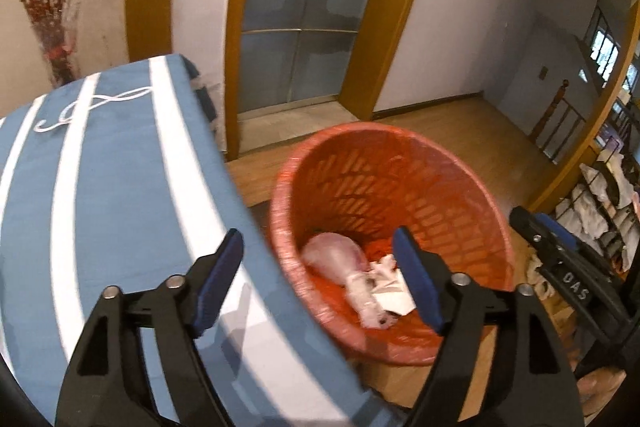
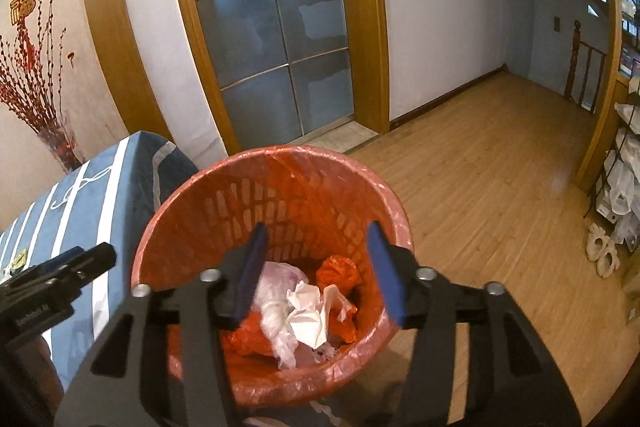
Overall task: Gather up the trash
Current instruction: 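Open both tools to drop the clear bag and tissue into the basket, then move the left tool to the green bag and grasp it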
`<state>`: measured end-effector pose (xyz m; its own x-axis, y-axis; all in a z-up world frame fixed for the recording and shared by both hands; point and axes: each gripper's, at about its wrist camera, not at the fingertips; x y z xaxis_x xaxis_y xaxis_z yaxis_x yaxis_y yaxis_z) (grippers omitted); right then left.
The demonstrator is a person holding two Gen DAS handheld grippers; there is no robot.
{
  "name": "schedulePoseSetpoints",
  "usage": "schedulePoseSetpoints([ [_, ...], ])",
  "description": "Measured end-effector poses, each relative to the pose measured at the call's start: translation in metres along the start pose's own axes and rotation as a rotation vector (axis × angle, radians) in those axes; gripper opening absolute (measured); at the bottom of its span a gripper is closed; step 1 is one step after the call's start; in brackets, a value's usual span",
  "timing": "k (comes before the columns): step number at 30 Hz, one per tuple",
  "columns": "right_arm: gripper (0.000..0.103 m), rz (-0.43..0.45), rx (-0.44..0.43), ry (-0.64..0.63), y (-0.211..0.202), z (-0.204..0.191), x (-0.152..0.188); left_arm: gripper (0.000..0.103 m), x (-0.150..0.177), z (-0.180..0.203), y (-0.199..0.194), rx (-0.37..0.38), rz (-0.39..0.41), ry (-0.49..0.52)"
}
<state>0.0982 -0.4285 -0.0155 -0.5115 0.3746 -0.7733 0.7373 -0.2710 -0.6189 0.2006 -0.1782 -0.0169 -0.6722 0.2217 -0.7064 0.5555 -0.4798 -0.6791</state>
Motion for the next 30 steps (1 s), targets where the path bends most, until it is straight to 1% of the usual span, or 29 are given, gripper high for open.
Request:
schedulePoseSetpoints([
  [1, 0.06, -0.002, -0.001, 0.001, -0.001, -0.001, 0.0, 0.083, 0.001, -0.004, -0.004, -0.013, 0.006, 0.0],
  [3, 0.066, -0.009, -0.005, -0.002, -0.002, -0.004, 0.003, 0.085, 0.003, -0.01, -0.01, -0.038, 0.017, 0.001],
  [5, 0.069, -0.015, -0.009, -0.01, -0.004, -0.009, 0.004, 0.088, 0.004, -0.019, -0.021, -0.062, 0.033, -0.006],
  [9, 0.073, -0.019, -0.027, -0.048, -0.012, -0.024, 0.01, 0.089, 0.004, -0.035, -0.037, -0.09, 0.064, -0.031],
  [11, 0.074, -0.021, -0.042, -0.064, -0.015, -0.033, 0.012, 0.09, 0.004, -0.045, -0.047, -0.095, 0.079, -0.053],
  [15, 0.077, -0.019, -0.065, -0.107, -0.024, -0.056, 0.017, 0.091, 0.004, -0.074, -0.07, -0.135, 0.101, -0.099],
  [20, 0.078, -0.02, -0.109, -0.154, -0.034, -0.089, 0.021, 0.091, 0.003, -0.119, -0.106, -0.25, 0.164, -0.134],
  [24, 0.078, -0.019, -0.154, -0.197, -0.043, -0.119, 0.027, 0.091, 0.006, -0.172, -0.135, -0.365, 0.199, -0.183],
  [27, 0.078, -0.025, -0.187, -0.218, -0.048, -0.139, 0.031, 0.091, 0.011, -0.217, -0.151, -0.441, 0.208, -0.23],
  [30, 0.078, -0.035, -0.212, -0.239, -0.051, -0.158, 0.035, 0.091, 0.017, -0.259, -0.152, -0.501, 0.192, -0.264],
])
Point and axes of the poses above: each gripper's, at about its wrist camera, not at the fingertips, and y roughly the way its jaws point, z to its right, x to its underside, and after that the axes turned 1 degree about x, right-handed
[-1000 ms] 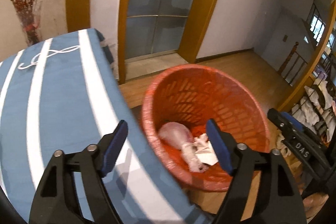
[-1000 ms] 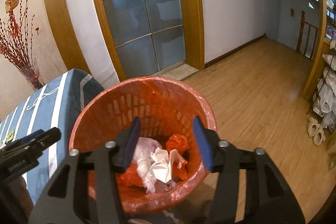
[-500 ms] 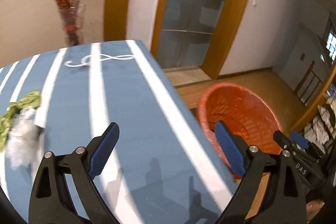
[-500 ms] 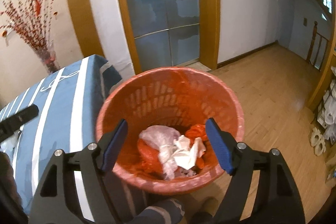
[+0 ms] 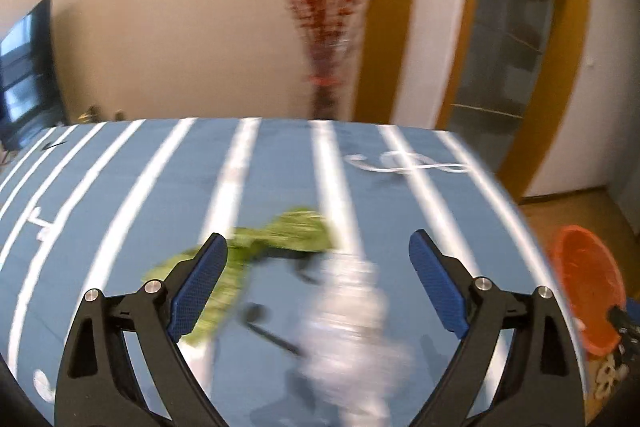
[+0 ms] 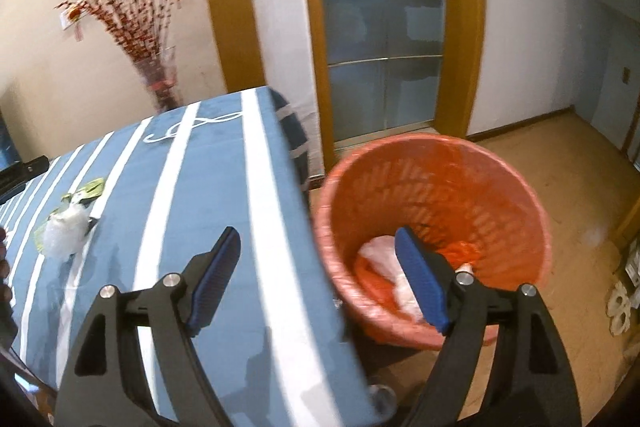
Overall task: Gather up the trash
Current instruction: 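Move the left tool to the green bag and grasp it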
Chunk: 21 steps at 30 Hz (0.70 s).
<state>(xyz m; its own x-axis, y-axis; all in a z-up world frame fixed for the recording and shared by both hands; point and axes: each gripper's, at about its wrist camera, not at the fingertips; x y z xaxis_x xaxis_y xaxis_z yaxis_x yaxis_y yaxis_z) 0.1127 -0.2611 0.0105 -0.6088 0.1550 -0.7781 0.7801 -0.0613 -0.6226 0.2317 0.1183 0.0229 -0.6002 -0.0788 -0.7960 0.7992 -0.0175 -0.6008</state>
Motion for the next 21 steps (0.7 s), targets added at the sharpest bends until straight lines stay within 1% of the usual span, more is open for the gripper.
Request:
schedulePoseSetpoints([
  [1, 0.078, -0.004, -0.009, -0.009, 0.001, -0.008, 0.0, 0.089, 0.001, -0.009, 0.007, -0.011, -0.014, -0.003],
  [2, 0.078, -0.006, -0.013, -0.015, 0.002, -0.012, 0.0, 0.084, 0.002, -0.017, 0.015, -0.02, -0.03, -0.004],
  [5, 0.078, -0.016, -0.023, -0.04, 0.006, -0.029, 0.0, 0.079, 0.005, -0.035, 0.038, -0.033, -0.079, 0.007],
  [9, 0.078, -0.031, -0.03, -0.065, 0.013, -0.047, -0.001, 0.078, 0.006, -0.04, 0.065, -0.057, -0.106, 0.061],
  [11, 0.078, -0.037, -0.034, -0.072, 0.015, -0.053, -0.002, 0.072, 0.006, -0.043, 0.079, -0.056, -0.135, 0.064],
  [14, 0.078, -0.045, -0.042, -0.083, 0.02, -0.06, -0.004, 0.068, 0.007, -0.049, 0.091, -0.032, -0.172, 0.039],
  [15, 0.078, -0.046, -0.045, -0.088, 0.021, -0.063, -0.004, 0.066, 0.006, -0.051, 0.096, -0.005, -0.192, 0.026],
  [18, 0.078, -0.051, -0.051, -0.102, 0.024, -0.071, -0.004, 0.06, 0.004, -0.054, 0.101, 0.022, -0.203, 0.015],
  [19, 0.078, -0.054, -0.055, -0.107, 0.025, -0.074, -0.004, 0.054, 0.004, -0.054, 0.103, 0.035, -0.213, 0.018],
  [21, 0.078, -0.056, -0.06, -0.114, 0.026, -0.078, -0.004, 0.047, 0.005, -0.054, 0.105, 0.05, -0.228, 0.018],
])
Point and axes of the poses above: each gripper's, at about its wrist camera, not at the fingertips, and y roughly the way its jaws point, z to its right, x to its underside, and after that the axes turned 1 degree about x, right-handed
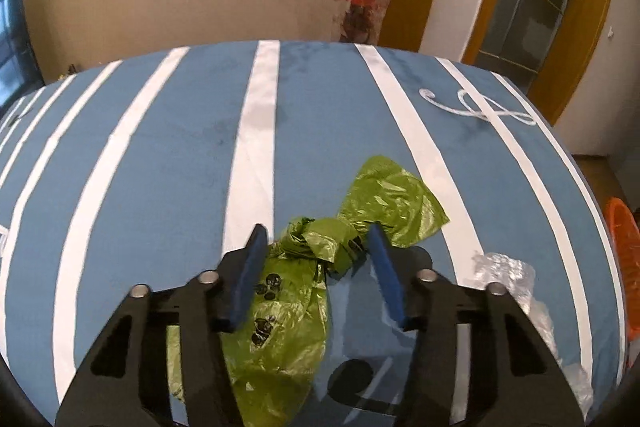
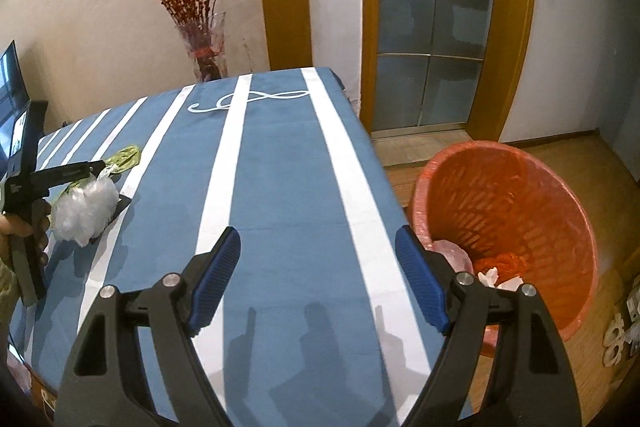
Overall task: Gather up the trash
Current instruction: 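Move the left tool to the green bag and grasp it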
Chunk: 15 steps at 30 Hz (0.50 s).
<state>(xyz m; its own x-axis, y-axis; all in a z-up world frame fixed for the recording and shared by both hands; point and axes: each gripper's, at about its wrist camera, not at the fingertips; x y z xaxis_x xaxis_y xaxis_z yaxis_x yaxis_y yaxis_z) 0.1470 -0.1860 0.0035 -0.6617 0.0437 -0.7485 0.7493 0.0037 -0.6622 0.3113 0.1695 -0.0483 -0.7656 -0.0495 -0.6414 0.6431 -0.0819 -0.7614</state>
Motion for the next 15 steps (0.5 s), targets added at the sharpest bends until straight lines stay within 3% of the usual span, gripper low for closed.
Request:
schedulePoseSetpoints([
  [2, 0.078, -0.002, -0.006, -0.009, 0.001, -0.005, 0.0, 0.036, 0.001, 0.002, -0.001, 0.007, 0.003, 0.007],
  [5, 0.078, -0.001, -0.017, -0.023, 0.0, -0.012, -0.001, 0.028, 0.003, 0.0, -0.004, 0.012, 0.006, 0.009],
  [15, 0.078, 0.016, -0.119, -0.057, -0.007, -0.052, -0.015, 0.027, 0.014, -0.03, -0.043, -0.045, 0.089, -0.057],
])
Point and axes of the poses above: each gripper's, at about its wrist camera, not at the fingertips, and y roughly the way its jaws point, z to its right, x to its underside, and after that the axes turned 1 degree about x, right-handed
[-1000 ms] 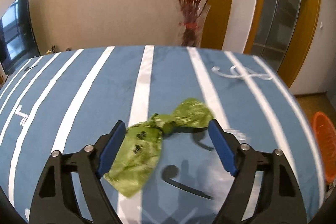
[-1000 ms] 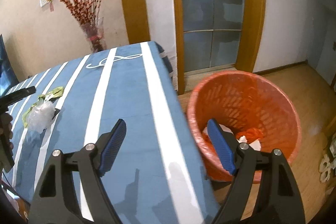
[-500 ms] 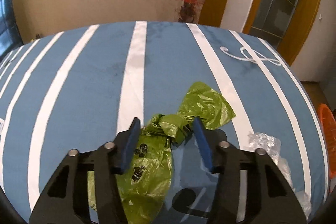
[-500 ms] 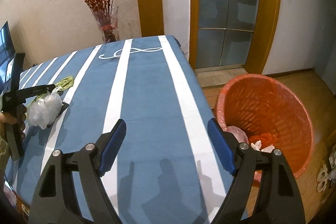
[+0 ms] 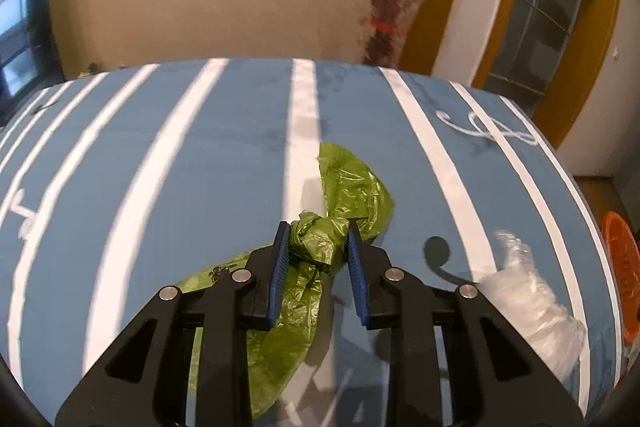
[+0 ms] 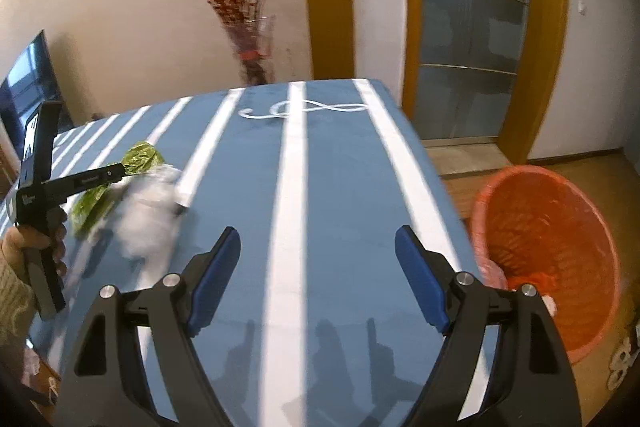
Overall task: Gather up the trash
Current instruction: 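Move the left tool to the green bag and grasp it, then grasp the crumpled clear plastic bag with the right tool while the left holds the green bag, then carry the green bag and clear bag over the orange basket with both tools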
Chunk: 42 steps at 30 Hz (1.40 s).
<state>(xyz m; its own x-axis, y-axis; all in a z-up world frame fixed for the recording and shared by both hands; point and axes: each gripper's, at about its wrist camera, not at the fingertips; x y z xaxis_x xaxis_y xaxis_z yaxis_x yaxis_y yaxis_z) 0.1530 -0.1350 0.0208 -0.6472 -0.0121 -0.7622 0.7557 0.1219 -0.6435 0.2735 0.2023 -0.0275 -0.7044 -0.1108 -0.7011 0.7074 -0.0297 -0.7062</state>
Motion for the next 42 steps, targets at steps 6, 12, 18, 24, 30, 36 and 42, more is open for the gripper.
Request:
schedulePoseSetpoints([
  [6, 0.078, -0.003, -0.104, -0.04, 0.01, -0.049, -0.011, 0.027, 0.008, -0.029, -0.029, -0.055, 0.045, -0.04],
  [12, 0.077, -0.063, -0.152, -0.089, 0.041, -0.094, -0.014, 0.027, 0.013, -0.054, -0.045, -0.077, 0.057, -0.085],
  [18, 0.074, -0.14, -0.146, -0.126, 0.075, -0.118, -0.013, 0.027, 0.014, -0.063, -0.046, -0.081, 0.055, -0.102],
  [24, 0.04, -0.208, -0.15, -0.095, 0.094, -0.109, -0.01, 0.027, 0.017, -0.053, -0.041, -0.055, 0.042, -0.096],
  [30, 0.037, -0.167, -0.109, -0.071, 0.073, -0.081, -0.006, 0.027, 0.021, -0.023, -0.037, -0.018, 0.031, -0.055],
  [36, 0.037, -0.119, -0.033, -0.043, 0.045, -0.035, 0.002, 0.027, 0.026, 0.016, -0.035, 0.028, 0.017, -0.005],
  [42, 0.037, -0.084, 0.074, -0.005, 0.019, 0.017, 0.012, 0.027, 0.032, 0.061, -0.037, 0.078, 0.005, 0.052],
])
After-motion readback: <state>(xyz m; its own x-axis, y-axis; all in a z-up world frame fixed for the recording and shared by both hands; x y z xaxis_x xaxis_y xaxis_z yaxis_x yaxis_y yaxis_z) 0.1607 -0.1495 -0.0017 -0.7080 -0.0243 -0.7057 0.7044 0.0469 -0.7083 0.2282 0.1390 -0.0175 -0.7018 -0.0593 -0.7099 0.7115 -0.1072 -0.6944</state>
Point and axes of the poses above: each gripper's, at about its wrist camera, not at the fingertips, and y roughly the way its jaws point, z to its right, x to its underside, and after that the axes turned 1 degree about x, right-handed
